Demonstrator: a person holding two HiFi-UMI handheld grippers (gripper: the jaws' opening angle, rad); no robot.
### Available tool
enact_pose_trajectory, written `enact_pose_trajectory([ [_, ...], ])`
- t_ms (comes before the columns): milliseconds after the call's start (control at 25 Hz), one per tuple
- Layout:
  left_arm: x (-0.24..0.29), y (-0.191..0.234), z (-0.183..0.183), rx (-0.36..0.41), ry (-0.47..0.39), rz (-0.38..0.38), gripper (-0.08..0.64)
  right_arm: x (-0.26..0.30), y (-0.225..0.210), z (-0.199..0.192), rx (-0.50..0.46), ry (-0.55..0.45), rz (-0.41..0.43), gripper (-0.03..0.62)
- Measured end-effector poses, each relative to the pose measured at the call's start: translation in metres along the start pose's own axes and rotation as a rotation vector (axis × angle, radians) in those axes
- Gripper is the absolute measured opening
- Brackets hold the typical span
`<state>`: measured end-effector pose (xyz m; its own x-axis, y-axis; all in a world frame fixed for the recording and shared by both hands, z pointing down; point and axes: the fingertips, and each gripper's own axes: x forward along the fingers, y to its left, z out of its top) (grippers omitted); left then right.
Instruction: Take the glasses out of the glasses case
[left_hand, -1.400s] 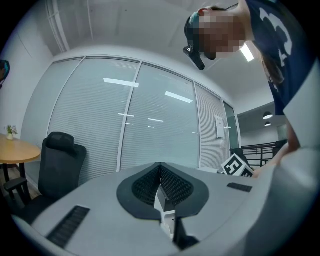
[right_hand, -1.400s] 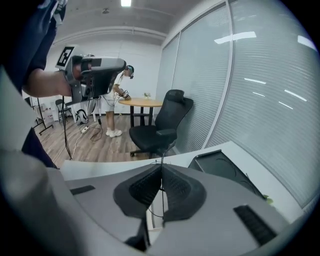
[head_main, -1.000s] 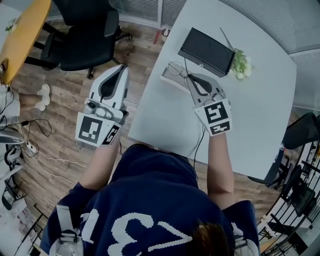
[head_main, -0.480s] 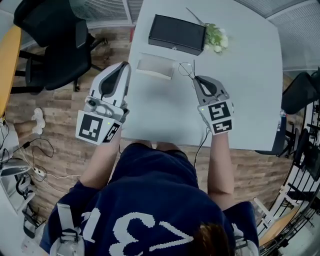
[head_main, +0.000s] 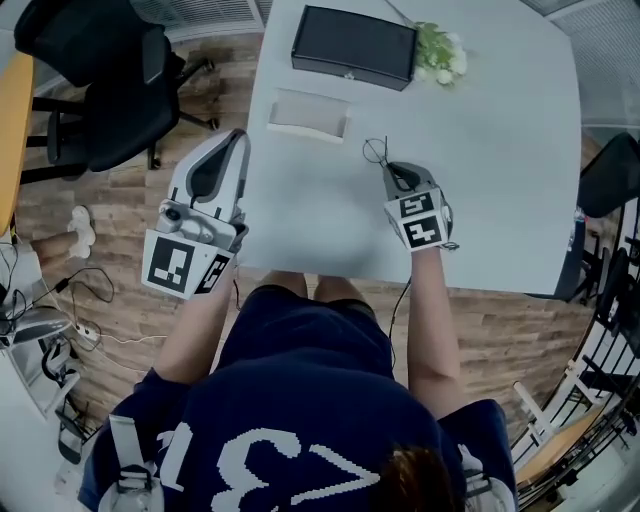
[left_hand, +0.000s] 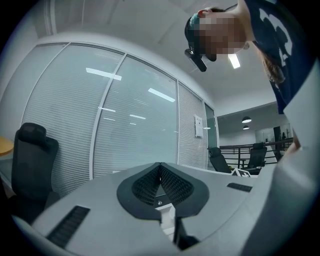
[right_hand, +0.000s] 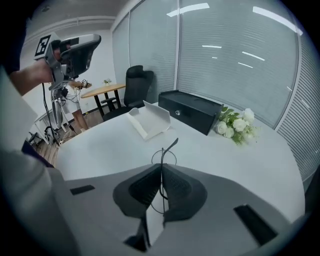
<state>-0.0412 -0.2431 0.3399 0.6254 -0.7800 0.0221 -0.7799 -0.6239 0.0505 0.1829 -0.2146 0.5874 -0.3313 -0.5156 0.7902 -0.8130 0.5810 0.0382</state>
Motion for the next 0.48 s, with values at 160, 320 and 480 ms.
enact_pose_trajectory([
  [160, -0.002, 0.003, -0.005, 0.001, 0.011, 0.009, 0.014, 0.016, 0.003, -0.007, -0.007, 0.035, 0.006, 0.031],
  [320, -0.004, 0.003, -0.001, 0.006, -0.002, 0.014, 0.014, 0.009, 0.002, 0.006, -0.005, 0.003, 0.003, 0.098],
  [480, -0.004, 0.0, 0.016, 0.021, -0.038, 0.012, 0.014, -0.039, -0.015, 0.059, 0.033, -0.206, -0.06, 0.032],
])
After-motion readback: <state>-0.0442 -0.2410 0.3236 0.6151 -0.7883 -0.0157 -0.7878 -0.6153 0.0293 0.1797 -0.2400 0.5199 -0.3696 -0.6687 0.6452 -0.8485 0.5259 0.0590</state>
